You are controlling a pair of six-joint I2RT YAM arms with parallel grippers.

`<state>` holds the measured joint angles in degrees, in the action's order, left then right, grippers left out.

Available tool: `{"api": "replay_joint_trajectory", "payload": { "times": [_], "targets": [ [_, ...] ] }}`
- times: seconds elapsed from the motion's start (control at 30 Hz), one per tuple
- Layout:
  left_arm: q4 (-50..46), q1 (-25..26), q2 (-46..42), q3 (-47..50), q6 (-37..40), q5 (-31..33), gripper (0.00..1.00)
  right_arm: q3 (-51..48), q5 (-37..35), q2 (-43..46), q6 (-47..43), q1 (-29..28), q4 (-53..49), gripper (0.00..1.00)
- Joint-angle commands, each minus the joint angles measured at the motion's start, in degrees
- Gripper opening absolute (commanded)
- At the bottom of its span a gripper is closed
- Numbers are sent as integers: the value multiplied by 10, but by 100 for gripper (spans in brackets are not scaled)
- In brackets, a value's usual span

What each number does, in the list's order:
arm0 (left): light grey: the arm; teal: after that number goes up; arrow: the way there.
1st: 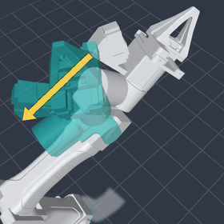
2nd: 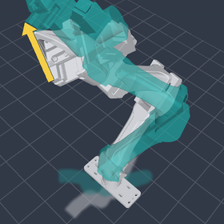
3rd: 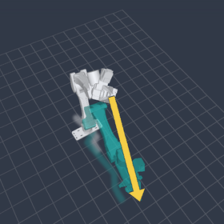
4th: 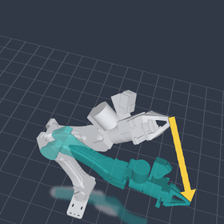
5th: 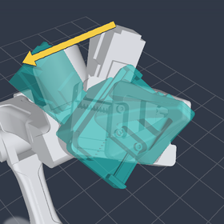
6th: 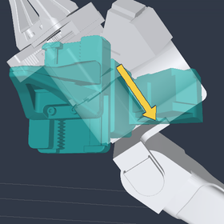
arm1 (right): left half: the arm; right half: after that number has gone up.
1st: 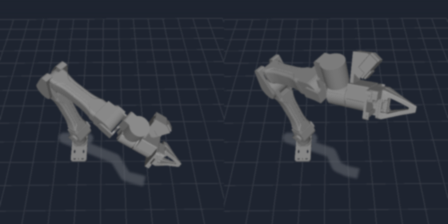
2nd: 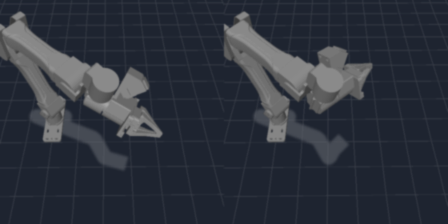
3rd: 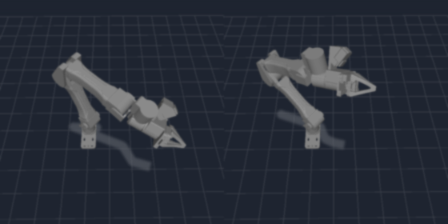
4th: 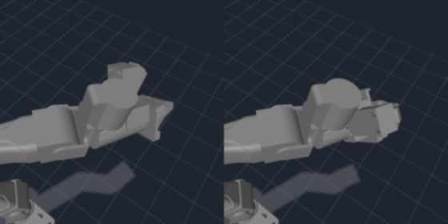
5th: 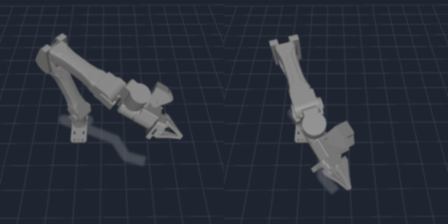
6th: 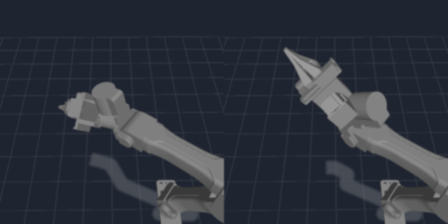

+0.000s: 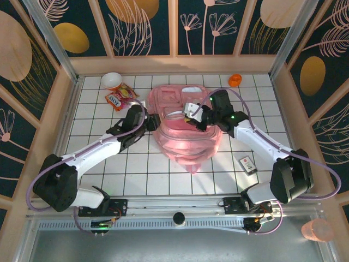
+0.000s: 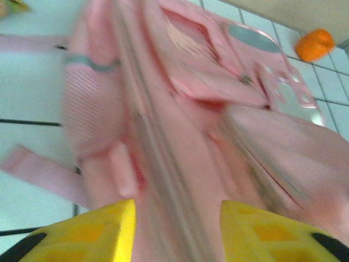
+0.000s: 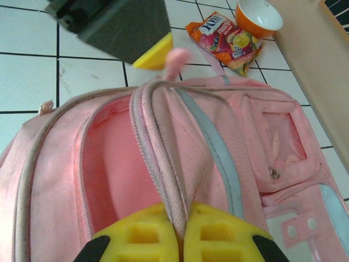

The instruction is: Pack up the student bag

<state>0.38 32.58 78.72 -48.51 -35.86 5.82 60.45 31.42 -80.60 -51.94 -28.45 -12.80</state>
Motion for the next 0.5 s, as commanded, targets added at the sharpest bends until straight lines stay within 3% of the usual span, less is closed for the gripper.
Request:
{"api": "replay_joint_trajectory", "payload": {
  "times": [0.0,0.17,0.3,0.47],
  "targets": [
    [42,-7,-45,18,115,-18,53,39,67,9,13,3,1,0],
    [94,-7,-91,35,314,-182,62,43,95,-1,30,3,3,0],
    [53,-7,-63,-9,464,-295,68,43,104,-3,41,3,5,0],
    [19,-2,9,-69,538,-303,72,43,117,-2,53,3,14,0]
  ]
}}
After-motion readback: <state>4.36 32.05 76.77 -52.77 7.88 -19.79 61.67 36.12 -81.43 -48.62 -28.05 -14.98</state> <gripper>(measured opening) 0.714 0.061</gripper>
